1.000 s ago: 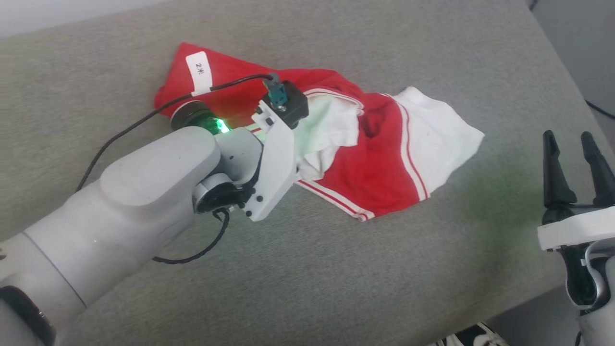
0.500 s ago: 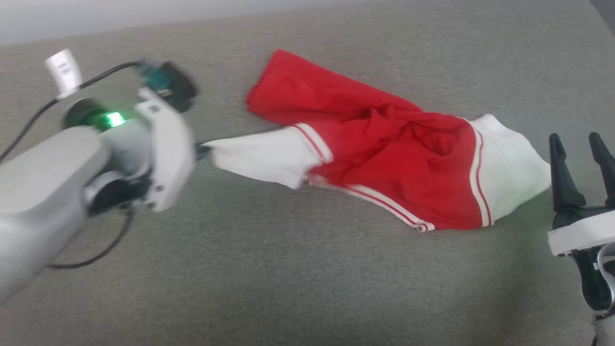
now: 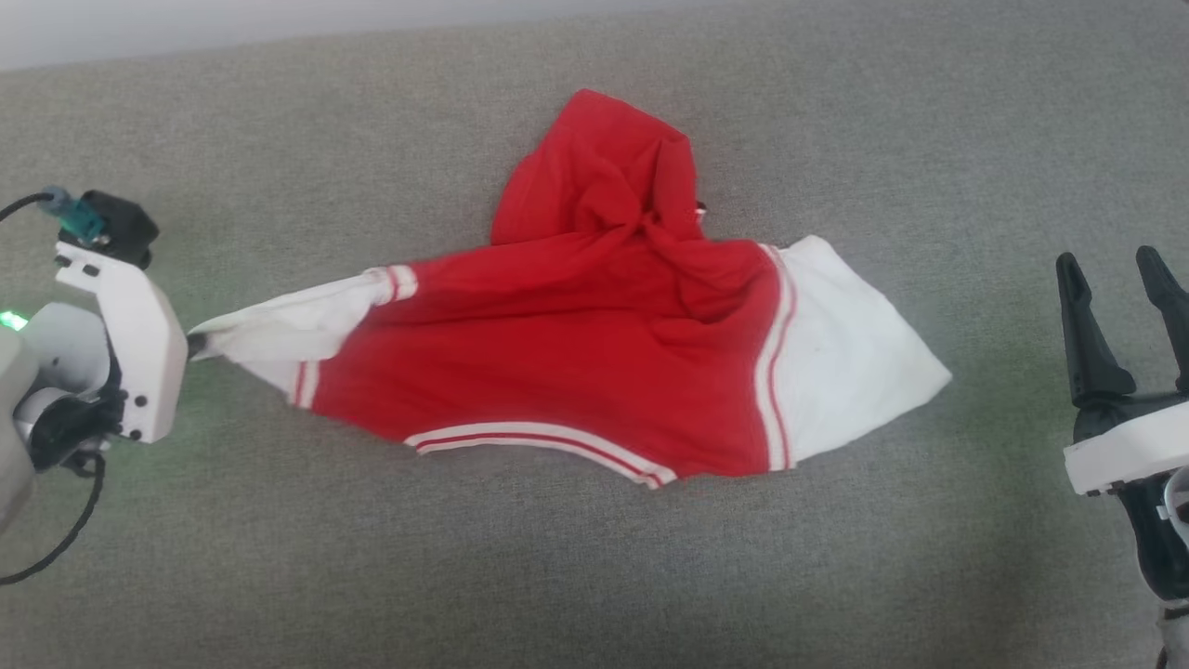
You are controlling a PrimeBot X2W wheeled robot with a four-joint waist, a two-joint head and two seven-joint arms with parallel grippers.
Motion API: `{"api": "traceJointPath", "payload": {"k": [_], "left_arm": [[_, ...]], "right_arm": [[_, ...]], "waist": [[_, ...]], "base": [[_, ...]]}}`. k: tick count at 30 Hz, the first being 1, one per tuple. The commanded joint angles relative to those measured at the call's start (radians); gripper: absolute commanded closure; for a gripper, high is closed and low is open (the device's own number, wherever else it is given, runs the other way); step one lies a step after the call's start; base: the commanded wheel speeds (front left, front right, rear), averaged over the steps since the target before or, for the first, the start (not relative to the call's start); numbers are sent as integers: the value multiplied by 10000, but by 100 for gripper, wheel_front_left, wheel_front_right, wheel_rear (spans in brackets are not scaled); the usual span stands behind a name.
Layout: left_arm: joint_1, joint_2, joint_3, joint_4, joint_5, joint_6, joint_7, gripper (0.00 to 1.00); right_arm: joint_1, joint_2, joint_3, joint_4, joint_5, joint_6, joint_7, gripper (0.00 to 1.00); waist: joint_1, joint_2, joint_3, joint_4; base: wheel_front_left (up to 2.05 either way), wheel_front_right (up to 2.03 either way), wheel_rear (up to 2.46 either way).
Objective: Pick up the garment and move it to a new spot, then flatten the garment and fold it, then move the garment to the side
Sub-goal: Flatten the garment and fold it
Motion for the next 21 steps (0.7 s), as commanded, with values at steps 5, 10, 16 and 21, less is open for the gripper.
{"api": "traceJointPath", "payload": {"k": [5,10,16,21], "left_arm": [[330,-314,25,1134,-236,31,35,100],[226,-646,158,1734,-381,36,-315,71],[-42,-392,118,1431,-34,23,-1315,0],[-36,-110,177,745,131,19,-2395,0]], "right_arm": [[146,-14,-68,-239,-109,-14,179,0],[269,-56,-122,-412,-195,-14,326,0],[394,-117,-36,-588,-289,-14,508,0],[552,-338,422,-768,-336,-14,752,0]], "waist": [[0,0,69,-59],[0,0,-19,64],[0,0,-319,438],[0,0,-574,797]], "base": [[0,0,0],[0,0,0],[0,0,0],[0,0,0]]}}
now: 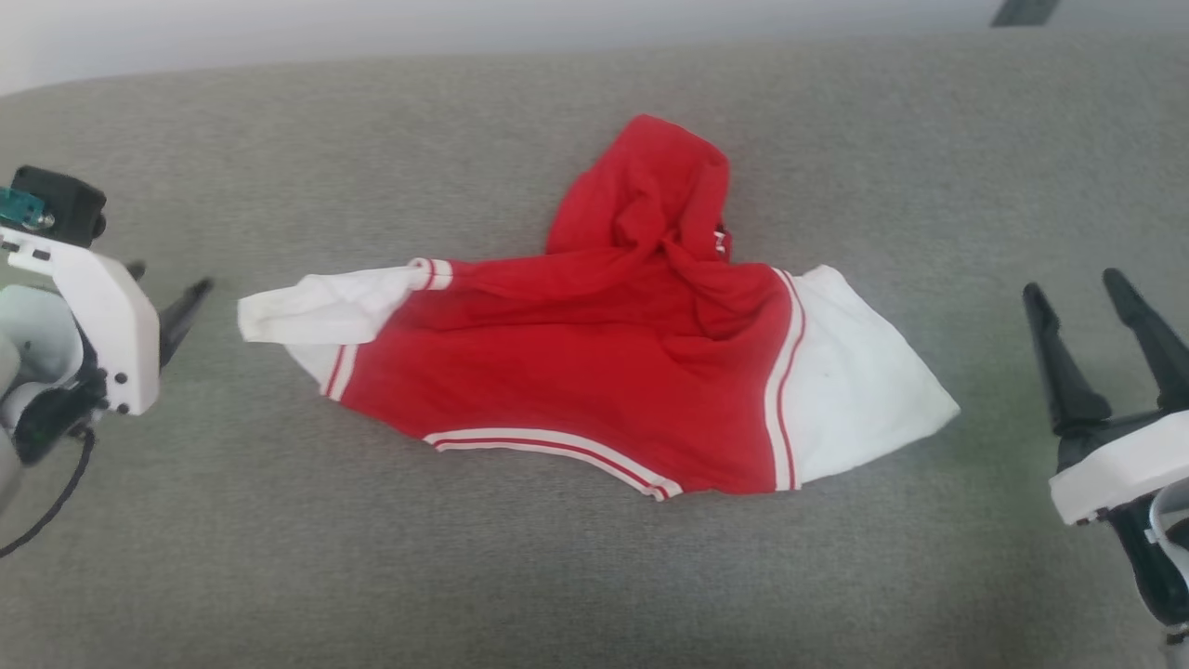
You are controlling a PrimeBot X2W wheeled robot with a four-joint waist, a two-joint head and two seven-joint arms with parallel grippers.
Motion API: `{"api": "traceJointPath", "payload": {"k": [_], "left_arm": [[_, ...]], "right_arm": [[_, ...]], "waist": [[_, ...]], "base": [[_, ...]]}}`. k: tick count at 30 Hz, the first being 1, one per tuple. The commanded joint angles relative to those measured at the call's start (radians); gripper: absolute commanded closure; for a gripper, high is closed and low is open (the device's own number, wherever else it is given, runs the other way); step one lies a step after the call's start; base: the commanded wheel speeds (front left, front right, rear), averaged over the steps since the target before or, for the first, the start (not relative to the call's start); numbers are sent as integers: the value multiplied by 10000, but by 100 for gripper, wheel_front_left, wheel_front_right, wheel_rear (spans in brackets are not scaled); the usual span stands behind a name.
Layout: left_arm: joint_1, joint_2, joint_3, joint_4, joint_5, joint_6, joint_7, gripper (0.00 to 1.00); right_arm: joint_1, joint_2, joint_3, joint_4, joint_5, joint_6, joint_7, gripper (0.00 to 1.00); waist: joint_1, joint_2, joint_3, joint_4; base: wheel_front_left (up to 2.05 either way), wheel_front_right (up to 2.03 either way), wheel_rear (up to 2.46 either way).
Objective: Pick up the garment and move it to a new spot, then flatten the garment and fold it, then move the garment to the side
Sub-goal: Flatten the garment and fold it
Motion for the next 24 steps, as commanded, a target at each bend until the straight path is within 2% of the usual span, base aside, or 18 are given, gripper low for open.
{"api": "traceJointPath", "payload": {"k": [1,5,8,11,13,16,18,20,24], "left_arm": [[55,2,51,-78,165,18,-274,0],[577,-257,227,-618,268,168,-1872,0],[1188,-513,469,-1117,388,718,-3297,0],[1957,-820,944,-1760,702,1538,-3870,0],[2434,-1072,2030,-2643,1255,2194,-3901,0],[4095,-1448,3804,-3973,2636,3032,-3907,0],[5131,-1798,4931,-4851,3597,3386,-3911,0],[6086,-2179,6095,-5569,4449,3626,-3912,0],[7790,-3105,8031,-6763,5972,3536,-3912,0]], "right_arm": [[74,-58,81,-71,-55,-14,98,0],[113,-506,638,-168,-94,-14,419,0],[139,-1088,1347,-356,10,-16,825,0],[154,-1934,2126,-610,230,-16,1326,0],[166,-2529,2590,-852,530,-14,1692,0],[98,-3553,3459,-1265,1099,-16,2342,0],[-12,-4299,4090,-1564,1514,-16,2848,0],[-83,-5102,4865,-1943,2025,-16,3414,0],[-519,-6459,6334,-2713,2978,-16,4404,0]], "waist": [[0,0,-122,150],[0,0,-311,422],[0,0,-443,608],[0,0,-533,844],[0,0,-538,1041],[0,0,-528,1302],[0,0,-521,1464],[0,0,-500,1628],[0,0,-357,1973]], "base": [[0,0,0],[0,0,0],[0,0,0],[0,0,0],[0,0,0],[0,0,0],[0,0,0],[0,0,0],[0,0,0]]}}
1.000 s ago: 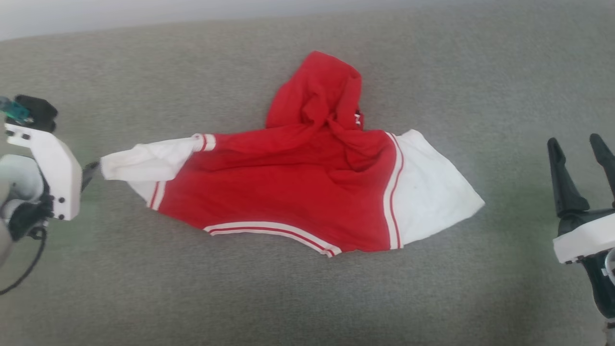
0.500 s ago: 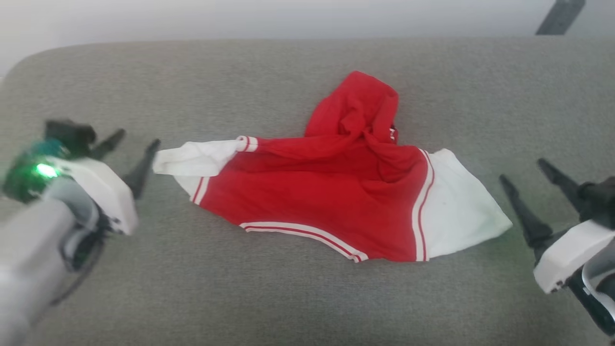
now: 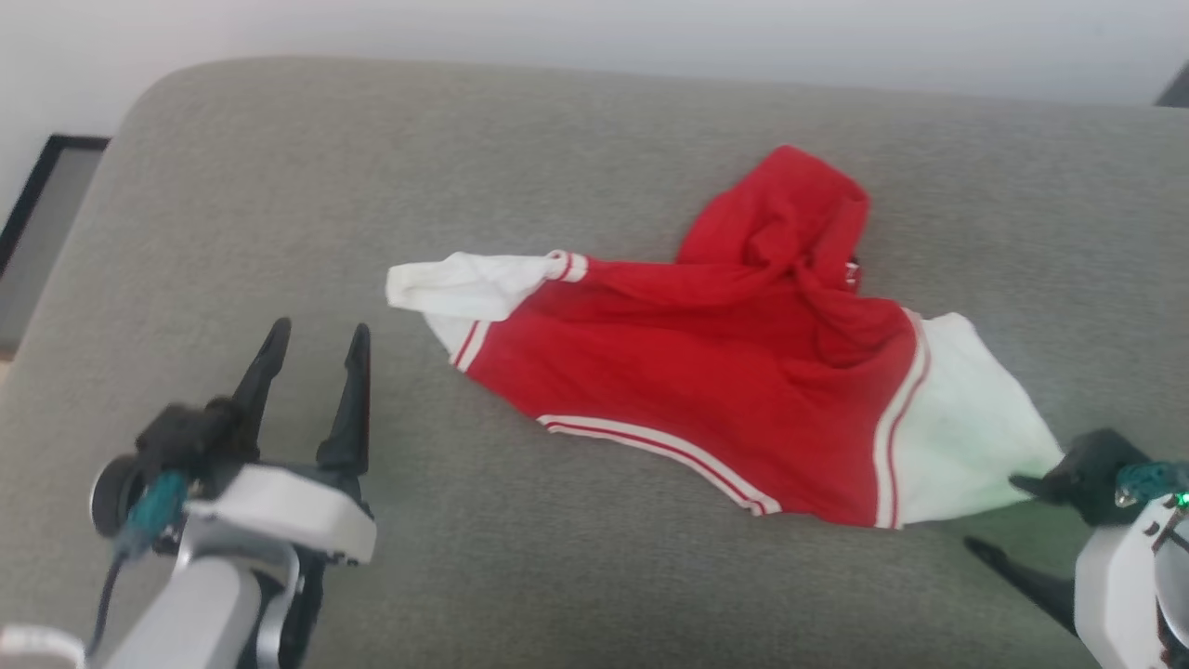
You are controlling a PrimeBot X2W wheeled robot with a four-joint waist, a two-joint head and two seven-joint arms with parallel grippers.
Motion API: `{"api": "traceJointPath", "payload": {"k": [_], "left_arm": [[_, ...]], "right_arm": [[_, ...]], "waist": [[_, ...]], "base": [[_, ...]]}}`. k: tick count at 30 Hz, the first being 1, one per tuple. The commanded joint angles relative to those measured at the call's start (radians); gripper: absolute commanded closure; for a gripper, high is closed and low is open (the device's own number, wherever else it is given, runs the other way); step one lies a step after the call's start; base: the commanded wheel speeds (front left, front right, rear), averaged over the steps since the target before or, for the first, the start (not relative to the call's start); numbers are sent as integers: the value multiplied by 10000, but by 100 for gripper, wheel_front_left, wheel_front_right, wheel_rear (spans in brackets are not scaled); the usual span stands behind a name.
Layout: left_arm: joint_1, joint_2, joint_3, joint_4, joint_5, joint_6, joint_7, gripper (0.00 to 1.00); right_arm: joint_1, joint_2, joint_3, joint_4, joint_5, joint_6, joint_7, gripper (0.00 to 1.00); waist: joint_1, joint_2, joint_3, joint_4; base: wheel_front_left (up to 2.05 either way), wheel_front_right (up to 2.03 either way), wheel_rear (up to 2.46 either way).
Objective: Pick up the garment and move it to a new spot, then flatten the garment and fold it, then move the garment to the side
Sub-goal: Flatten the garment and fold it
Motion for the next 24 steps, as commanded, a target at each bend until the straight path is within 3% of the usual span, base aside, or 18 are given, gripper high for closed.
{"api": "traceJointPath", "payload": {"k": [1,5,14,22,23,24], "left_arm": [[661,-466,803,-474,707,-180,-41,0],[1343,-1225,1734,-985,1660,-511,-42,0],[2012,-3155,3246,-1125,3262,-1948,-43,0],[1882,-3896,4269,-1000,4013,-2934,-43,0],[1847,-3966,4382,-999,4062,-3005,-44,0],[1803,-4064,4548,-1003,4134,-3140,-44,0]], "right_arm": [[-359,-501,588,-310,447,-16,397,0],[-855,-1144,1387,-592,759,-16,820,0],[-2238,-1741,3356,-270,985,-16,934,0],[-3047,-1857,4928,880,442,-27,474,0],[-3180,-1840,5082,1059,307,-34,412,18],[-3360,-1706,5348,1380,284,-59,252,64]], "waist": [[0,-1,155,306],[0,-1,325,614],[0,-1,847,1419],[0,-1,1144,1651],[0,-1,1176,1645],[0,-1,1211,1596]], "base": [[0,0,0],[0,0,0],[0,0,0],[0,0,0],[0,0,0],[0,0,0]]}}
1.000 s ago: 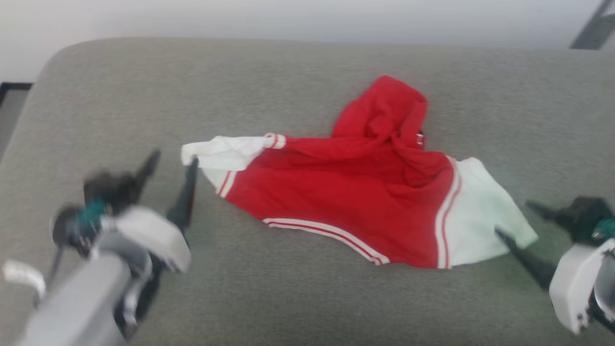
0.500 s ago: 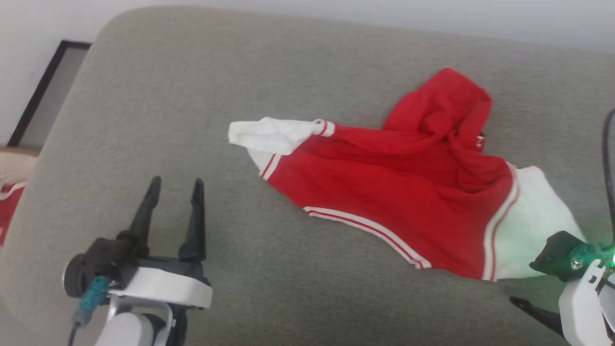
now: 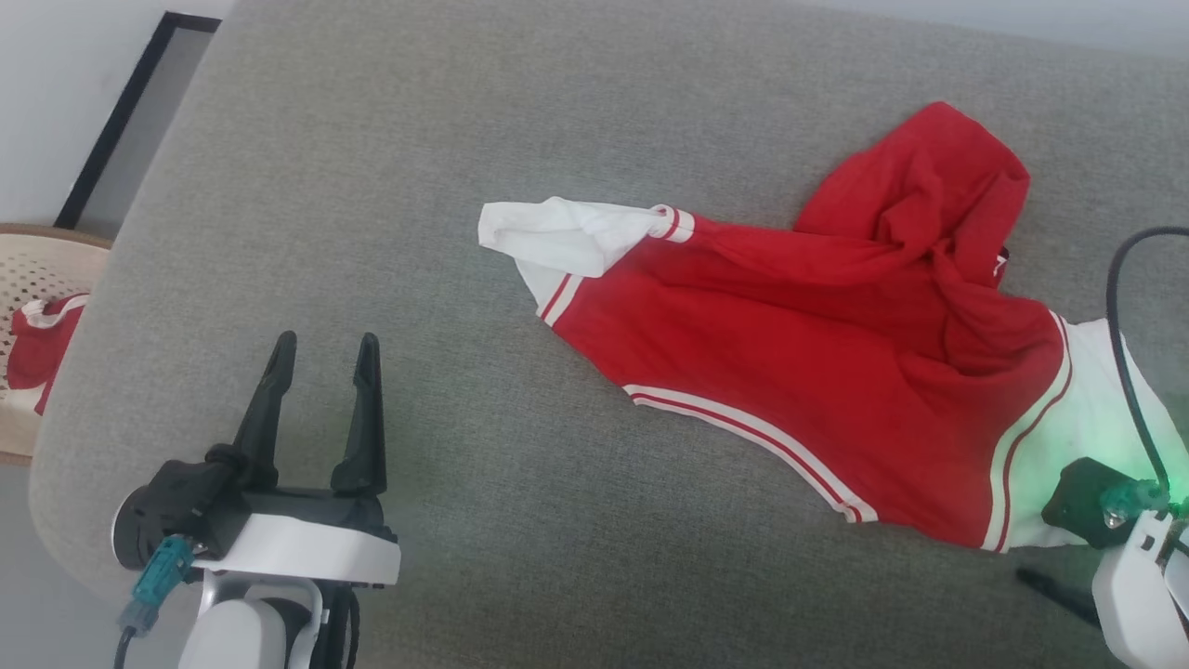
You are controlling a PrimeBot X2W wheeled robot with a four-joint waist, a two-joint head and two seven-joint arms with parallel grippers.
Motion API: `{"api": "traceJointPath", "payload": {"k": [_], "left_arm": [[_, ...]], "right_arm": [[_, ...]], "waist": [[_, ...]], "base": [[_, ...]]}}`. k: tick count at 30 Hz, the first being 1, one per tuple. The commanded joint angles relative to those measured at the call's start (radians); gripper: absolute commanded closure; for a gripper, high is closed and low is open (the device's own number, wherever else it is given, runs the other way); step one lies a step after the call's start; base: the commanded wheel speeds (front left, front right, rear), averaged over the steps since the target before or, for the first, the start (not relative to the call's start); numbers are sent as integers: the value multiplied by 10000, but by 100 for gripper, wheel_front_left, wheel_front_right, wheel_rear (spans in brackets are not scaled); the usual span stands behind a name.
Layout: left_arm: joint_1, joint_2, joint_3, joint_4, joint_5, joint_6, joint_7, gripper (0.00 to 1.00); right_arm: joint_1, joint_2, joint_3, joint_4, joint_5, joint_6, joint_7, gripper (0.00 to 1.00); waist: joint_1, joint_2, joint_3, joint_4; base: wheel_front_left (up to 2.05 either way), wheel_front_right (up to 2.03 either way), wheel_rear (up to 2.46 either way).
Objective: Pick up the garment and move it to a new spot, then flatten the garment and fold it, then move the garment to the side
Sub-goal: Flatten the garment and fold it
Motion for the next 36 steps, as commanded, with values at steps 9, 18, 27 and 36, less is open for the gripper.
{"api": "traceJointPath", "payload": {"k": [9,18,27,36], "left_arm": [[-483,406,26,301,574,-478,-44,0],[-3028,3443,-3399,1619,-2014,-537,2740,0],[-5577,4663,-5229,2376,-7490,-542,7792,0],[-7593,3760,-5147,5092,-9281,-509,9805,0]], "right_arm": [[-590,609,1069,1411,-187,-108,-472,100],[-1281,897,1377,1629,-261,-121,-782,100],[-1867,1120,1486,1594,-404,-156,-758,100],[-2352,1217,1621,1540,-614,-207,-627,100]], "waist": [[-1,-1,43,-389],[-1,-1,207,-663],[-1,-1,645,-921],[-1,-1,1236,-1218]], "base": [[0,0,0],[0,0,0],[0,0,0],[0,0,0]]}}
